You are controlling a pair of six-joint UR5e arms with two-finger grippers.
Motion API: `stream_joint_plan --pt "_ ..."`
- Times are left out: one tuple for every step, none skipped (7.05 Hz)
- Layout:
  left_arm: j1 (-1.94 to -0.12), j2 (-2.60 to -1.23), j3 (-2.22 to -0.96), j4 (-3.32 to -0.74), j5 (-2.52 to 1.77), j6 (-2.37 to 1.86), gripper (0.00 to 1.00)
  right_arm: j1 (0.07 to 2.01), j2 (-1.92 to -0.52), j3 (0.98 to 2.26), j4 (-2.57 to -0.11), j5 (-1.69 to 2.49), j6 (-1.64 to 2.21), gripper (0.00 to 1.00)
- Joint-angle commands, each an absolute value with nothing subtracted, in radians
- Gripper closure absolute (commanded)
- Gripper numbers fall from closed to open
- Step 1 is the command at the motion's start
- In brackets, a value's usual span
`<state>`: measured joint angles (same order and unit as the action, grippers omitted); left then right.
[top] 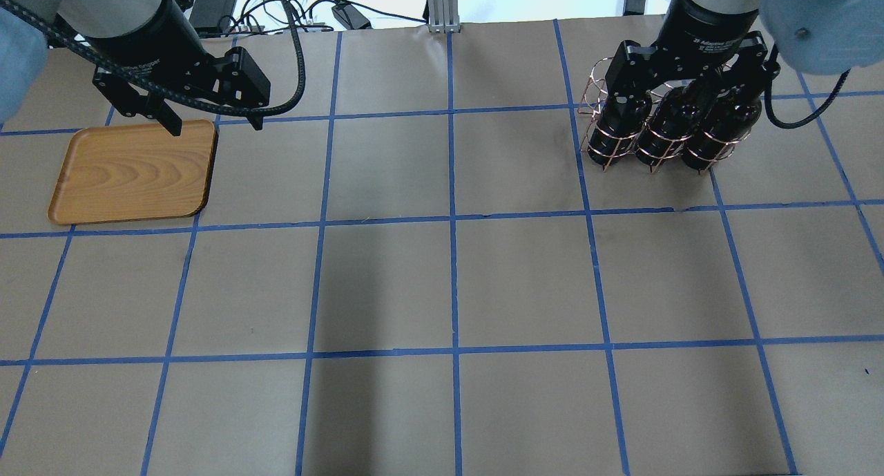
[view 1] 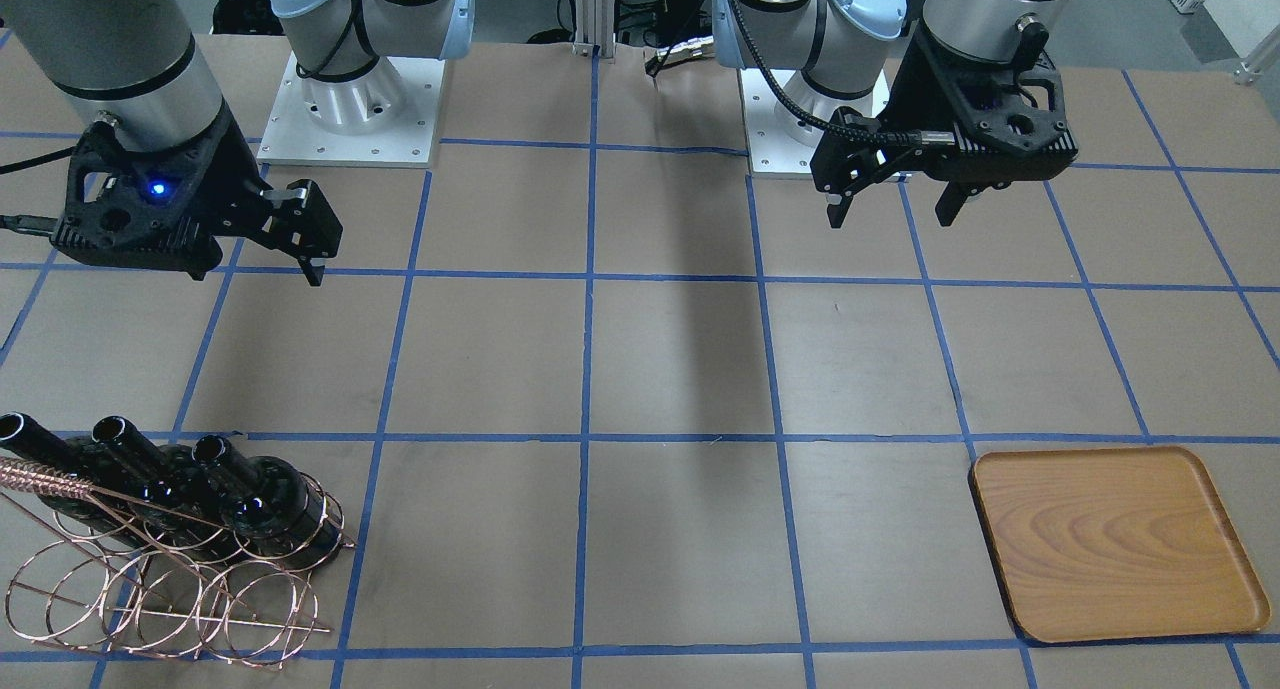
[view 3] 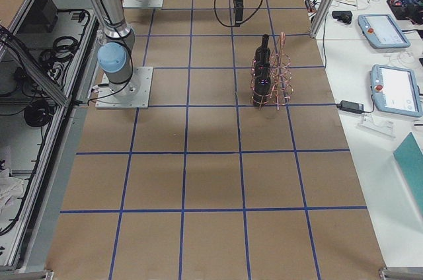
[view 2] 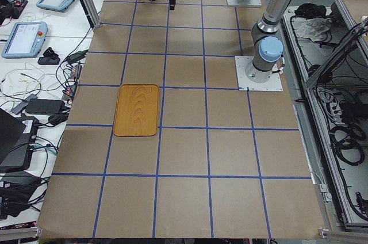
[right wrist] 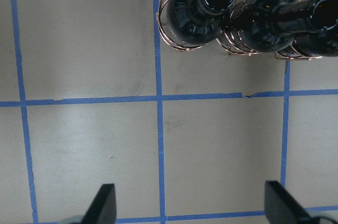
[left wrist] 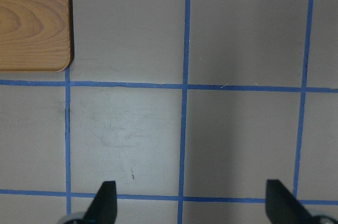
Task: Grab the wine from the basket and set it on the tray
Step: 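Lower the right gripper over the wine bottles in the copper rack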
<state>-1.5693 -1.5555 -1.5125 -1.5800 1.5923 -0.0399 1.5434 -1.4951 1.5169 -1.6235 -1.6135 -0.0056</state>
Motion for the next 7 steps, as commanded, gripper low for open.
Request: stream_joint_plan --pt "-1.569 -1.557 -1.513 -1.58 1.592 -0.04 0.0 1.536 -1.508 1.514 -1.637 -1.624 -0.009 0.0" --pt "-1.569 -1.555 -1.513 -1.58 1.592 -0.04 0.0 1.517 -1.509 1.513 -1.65 -1.618 -0.037 0.0" --pt "-1.569 -1.555 -1.513 -1.58 1.592 -0.04 0.0 1.487 -1.516 1.513 -1.685 -1.611 -0.105 0.0" --pt "-1.569 -1.555 -1.513 -1.58 1.592 -0.04 0.0 1.453 -1.514 1.514 -1.695 -1.589 -0.15 0.05" --pt "-1.569 -1.557 -1.513 -1.58 1.592 -0.041 0.0 1.413 -1.511 1.514 -1.718 -1.553 -0.205 0.09" --pt "-1.569 -1.555 -1.513 -1.58 1.592 -0.041 0.0 1.358 -1.503 1.517 -1.721 -1.533 -0.277 0.13" --pt "-1.571 -1.555 -1.513 -1.58 1.592 -0.041 0.0 1.317 -1.481 1.519 -1.729 -1.513 -0.314 0.12"
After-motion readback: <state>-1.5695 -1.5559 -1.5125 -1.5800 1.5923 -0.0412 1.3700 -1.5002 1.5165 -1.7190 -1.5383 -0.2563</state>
